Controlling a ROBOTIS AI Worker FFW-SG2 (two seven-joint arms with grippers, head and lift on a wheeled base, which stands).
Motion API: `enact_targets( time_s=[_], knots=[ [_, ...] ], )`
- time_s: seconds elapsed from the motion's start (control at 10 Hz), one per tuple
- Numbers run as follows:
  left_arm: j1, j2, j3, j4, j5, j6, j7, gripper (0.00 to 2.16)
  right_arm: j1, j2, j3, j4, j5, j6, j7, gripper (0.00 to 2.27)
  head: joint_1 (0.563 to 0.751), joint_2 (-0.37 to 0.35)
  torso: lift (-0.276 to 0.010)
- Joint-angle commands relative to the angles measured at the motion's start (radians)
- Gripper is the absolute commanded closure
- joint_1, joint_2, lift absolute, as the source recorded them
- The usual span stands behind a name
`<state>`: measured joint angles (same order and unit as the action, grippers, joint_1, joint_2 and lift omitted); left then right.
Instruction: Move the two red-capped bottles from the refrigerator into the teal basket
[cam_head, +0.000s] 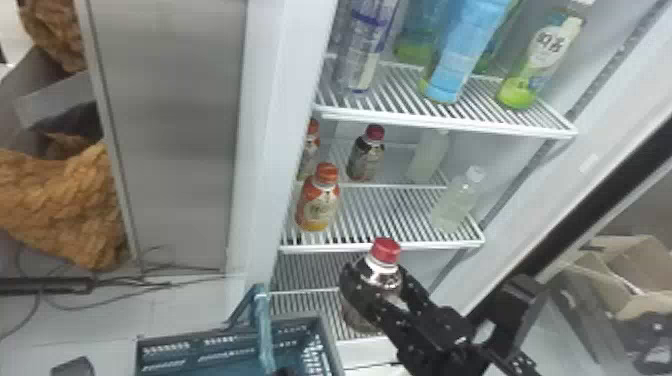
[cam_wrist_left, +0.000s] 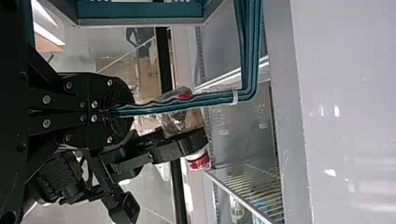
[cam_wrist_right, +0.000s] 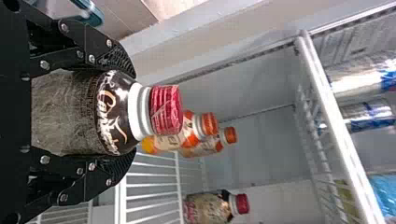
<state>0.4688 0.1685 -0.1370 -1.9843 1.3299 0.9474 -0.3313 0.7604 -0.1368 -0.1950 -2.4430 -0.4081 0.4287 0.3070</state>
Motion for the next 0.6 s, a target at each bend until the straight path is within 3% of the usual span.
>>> enact_targets(
  time_s=[0.0,0.5],
  knots=[
    [-0.003,0.0,0.001,0.0,-0.004,-0.002,0.001,1.14,0.0,-0.009,0.015,-0.005,-0.001,0.04,0.014,0.72,0.695,-0.35,-0.228],
    [-0.007,-0.003,0.013,0.0,-0.008,-0.007,0.012,1.14,-0.005,-0.049,0.085,-0.008,-0.009,0.151,0.069,0.72,0.695,-0.35,-0.228]
  ],
)
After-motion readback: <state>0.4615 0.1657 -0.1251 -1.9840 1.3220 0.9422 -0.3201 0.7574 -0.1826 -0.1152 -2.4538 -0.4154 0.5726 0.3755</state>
